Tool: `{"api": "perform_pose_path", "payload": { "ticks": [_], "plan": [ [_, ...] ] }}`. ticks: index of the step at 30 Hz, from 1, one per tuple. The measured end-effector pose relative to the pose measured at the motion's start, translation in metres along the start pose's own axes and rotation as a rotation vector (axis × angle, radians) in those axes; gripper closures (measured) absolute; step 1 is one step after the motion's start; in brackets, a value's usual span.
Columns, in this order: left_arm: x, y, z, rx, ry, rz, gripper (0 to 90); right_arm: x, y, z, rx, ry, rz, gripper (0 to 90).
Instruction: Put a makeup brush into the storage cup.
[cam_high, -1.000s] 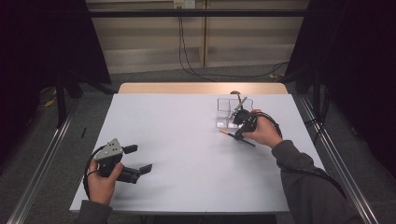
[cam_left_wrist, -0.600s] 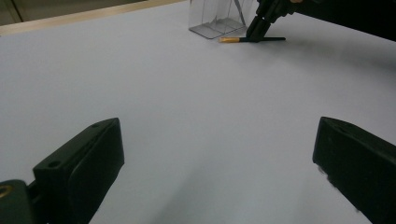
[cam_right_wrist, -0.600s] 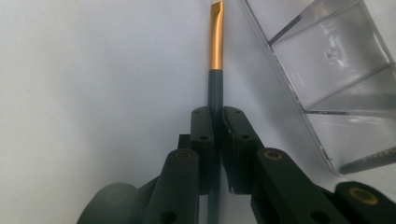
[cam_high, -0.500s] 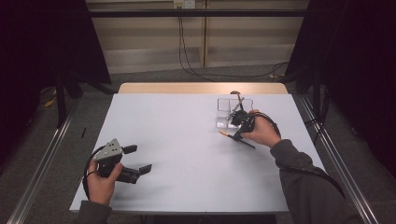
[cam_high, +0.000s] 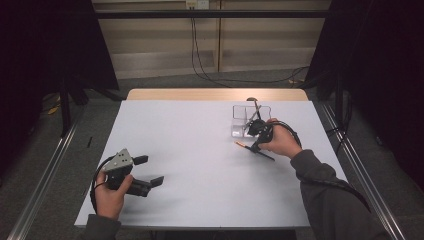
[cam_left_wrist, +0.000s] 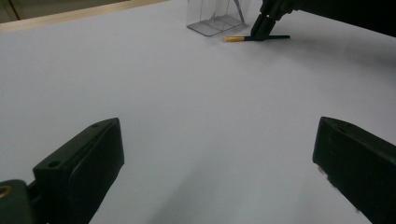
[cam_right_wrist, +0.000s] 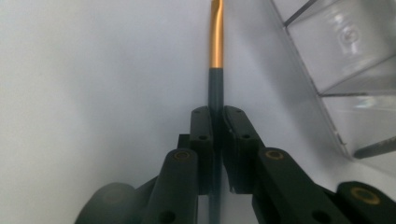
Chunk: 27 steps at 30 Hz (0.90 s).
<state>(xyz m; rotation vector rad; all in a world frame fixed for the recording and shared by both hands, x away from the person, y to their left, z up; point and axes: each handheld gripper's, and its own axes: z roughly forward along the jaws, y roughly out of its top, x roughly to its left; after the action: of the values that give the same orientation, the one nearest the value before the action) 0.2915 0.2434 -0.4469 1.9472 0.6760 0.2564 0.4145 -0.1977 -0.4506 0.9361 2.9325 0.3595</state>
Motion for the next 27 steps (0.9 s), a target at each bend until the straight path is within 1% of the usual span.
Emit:
{"api": "perform_pose_path", "payload": {
  "ticks": [2, 3, 6, 7, 8, 9, 10, 11, 12, 13, 14, 15, 16, 17, 19, 20, 22, 23, 24, 26, 27],
  "plan": [
    [0.0, -0.0006, 0.0006, -0.007, -0.011, -0.005, 1.8, 0.0012, -0.0013, -0.0003, 0.003, 0.003, 0.011, 83.6],
    [-0.0003, -0.0005, 0.0005, -0.003, -0.004, -0.002, 1.8, 0.001, -0.0022, -0.0007, 0.007, 0.002, 0.005, 83.7],
    [-0.0004, -0.0005, 0.0003, -0.005, -0.007, -0.004, 1.8, -0.0002, -0.0034, -0.0006, 0.004, 0.012, 0.012, 83.0],
    [-0.0006, -0.0003, 0.0002, -0.005, -0.005, -0.005, 1.8, -0.0009, -0.0029, -0.0003, 0.002, 0.013, 0.006, 82.7],
    [-0.0006, -0.0002, 0.0001, -0.005, -0.004, -0.006, 1.8, 0.0002, -0.0021, -0.0008, 0.014, 0.007, 0.022, 82.6],
    [-0.0006, -0.0002, 0.0003, -0.006, -0.007, -0.006, 1.8, 0.0011, -0.0014, -0.0005, 0.015, 0.011, 0.034, 82.6],
    [-0.0005, -0.0001, 0.0006, -0.007, -0.008, -0.002, 1.8, 0.0005, -0.0013, -0.0001, 0.013, 0.008, 0.021, 82.5],
    [-0.0007, -0.0001, 0.0008, -0.003, -0.006, -0.001, 1.8, 0.0006, -0.0011, -0.0002, 0.014, 0.008, 0.023, 82.5],
    [-0.0006, -0.0002, 0.0012, -0.003, -0.013, 0.0, 1.8, 0.0006, -0.0012, -0.0002, 0.013, 0.007, 0.023, 82.3],
    [-0.001, -0.0002, 0.0015, -0.002, -0.008, -0.001, 1.8, 0.0004, -0.0013, -0.0001, 0.012, 0.008, 0.021, 82.3],
    [-0.0014, -0.0001, 0.0016, 0.001, -0.006, -0.005, 1.8, 0.0011, -0.0013, -0.0004, 0.014, 0.01, 0.036, 82.3],
    [-0.0011, 0.0, 0.0017, 0.002, -0.006, -0.003, 1.8, 0.0008, -0.0016, -0.0004, 0.011, 0.009, 0.038, 82.2],
    [-0.0011, 0.0002, 0.0015, 0.001, -0.005, -0.003, 1.8, -0.0002, -0.002, -0.0001, 0.008, 0.009, 0.025, 82.2],
    [-0.0014, 0.0003, 0.0016, -0.001, -0.006, -0.004, 1.8, -0.0005, -0.0024, 0.0, 0.007, 0.01, 0.027, 82.3],
    [-0.0012, 0.0006, 0.0016, 0.0, -0.001, -0.002, 1.8, -0.0011, -0.0034, 0.0004, -0.001, 0.012, 0.036, 82.3],
    [-0.001, 0.0004, 0.0017, 0.001, -0.006, -0.002, 1.8, -0.0006, -0.0036, 0.0004, -0.002, 0.012, 0.048, 82.2],
    [-0.001, 0.0005, 0.0019, 0.0, -0.009, 0.001, 1.8, 0.0001, -0.0043, 0.0007, -0.01, 0.006, 0.047, 82.6],
    [-0.001, 0.0006, 0.0021, -0.001, -0.012, 0.002, 1.8, 0.001, -0.0046, 0.0007, -0.011, 0.008, 0.064, 83.0],
    [-0.0013, 0.0005, 0.0024, -0.003, -0.013, -0.003, 1.8, 0.0003, -0.0048, 0.0006, -0.012, 0.009, 0.068, 83.2],
    [-0.0018, 0.0009, 0.0021, 0.001, -0.004, 0.001, 1.8, -0.0003, -0.0049, 0.0005, -0.008, 0.011, 0.081, 83.5],
    [-0.0018, 0.0008, 0.0024, -0.002, -0.009, 0.001, 1.8, -0.0002, -0.0048, 0.0009, -0.012, 0.01, 0.083, 83.6]
  ]
}}
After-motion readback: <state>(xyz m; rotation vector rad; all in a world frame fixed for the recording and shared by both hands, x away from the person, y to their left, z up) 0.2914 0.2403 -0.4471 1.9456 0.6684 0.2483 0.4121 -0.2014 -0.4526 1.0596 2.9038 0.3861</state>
